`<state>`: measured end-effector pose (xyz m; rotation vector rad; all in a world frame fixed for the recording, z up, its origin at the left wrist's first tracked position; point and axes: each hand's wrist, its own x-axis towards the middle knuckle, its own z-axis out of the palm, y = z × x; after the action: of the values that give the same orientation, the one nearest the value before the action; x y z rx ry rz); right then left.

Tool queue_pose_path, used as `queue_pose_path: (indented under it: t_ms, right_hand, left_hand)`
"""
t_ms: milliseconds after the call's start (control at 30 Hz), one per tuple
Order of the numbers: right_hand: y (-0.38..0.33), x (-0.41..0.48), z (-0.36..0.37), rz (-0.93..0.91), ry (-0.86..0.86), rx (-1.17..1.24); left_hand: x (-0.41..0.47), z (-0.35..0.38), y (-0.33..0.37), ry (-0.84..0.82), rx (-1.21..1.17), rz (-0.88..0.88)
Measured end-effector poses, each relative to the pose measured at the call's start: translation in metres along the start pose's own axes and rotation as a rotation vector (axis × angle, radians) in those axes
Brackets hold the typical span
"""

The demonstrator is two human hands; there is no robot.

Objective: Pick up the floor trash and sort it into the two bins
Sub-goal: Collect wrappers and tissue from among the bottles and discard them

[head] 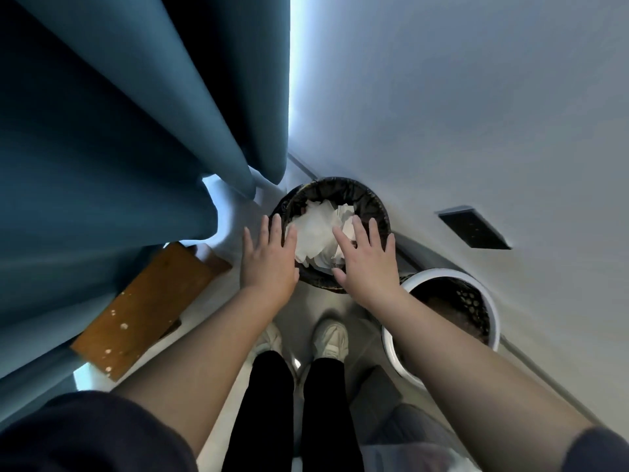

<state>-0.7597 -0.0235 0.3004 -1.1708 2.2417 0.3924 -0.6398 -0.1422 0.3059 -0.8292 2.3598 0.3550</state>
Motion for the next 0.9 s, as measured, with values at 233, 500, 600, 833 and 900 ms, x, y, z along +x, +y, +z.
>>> queue_pose_path:
  t_ms: [233, 500, 600, 833, 900]
  right_hand:
    - [-0.016, -0.118, -0.106, -0.019, 0.024, 0.027]
    - [-0.035, -0.239, -0.202, -0.07, 0.123, 0.093]
    - [-0.052, -0.271, -0.224, -0.172, 0.182, 0.084]
    - [-0.115, -0.325, -0.241, -0.443, 0.239, 0.006]
    - [-0.139, -0.337, -0.238, -0.538, 0.238, -0.069]
  left_hand:
    - [-0.134, -0.092, -0.012, 0.005, -0.04, -0.042]
    - [-0.289, -0.157, -0.017, 0.14, -0.161, -0.203]
    - [-0.339, -0.161, -0.015, 0.231, -0.228, -0.302]
    - [-0.436, -0.137, -0.034, 0.319, -0.366, -0.604]
    - [-0.462, -0.123, -0.042, 0.335, -0.392, -0.696]
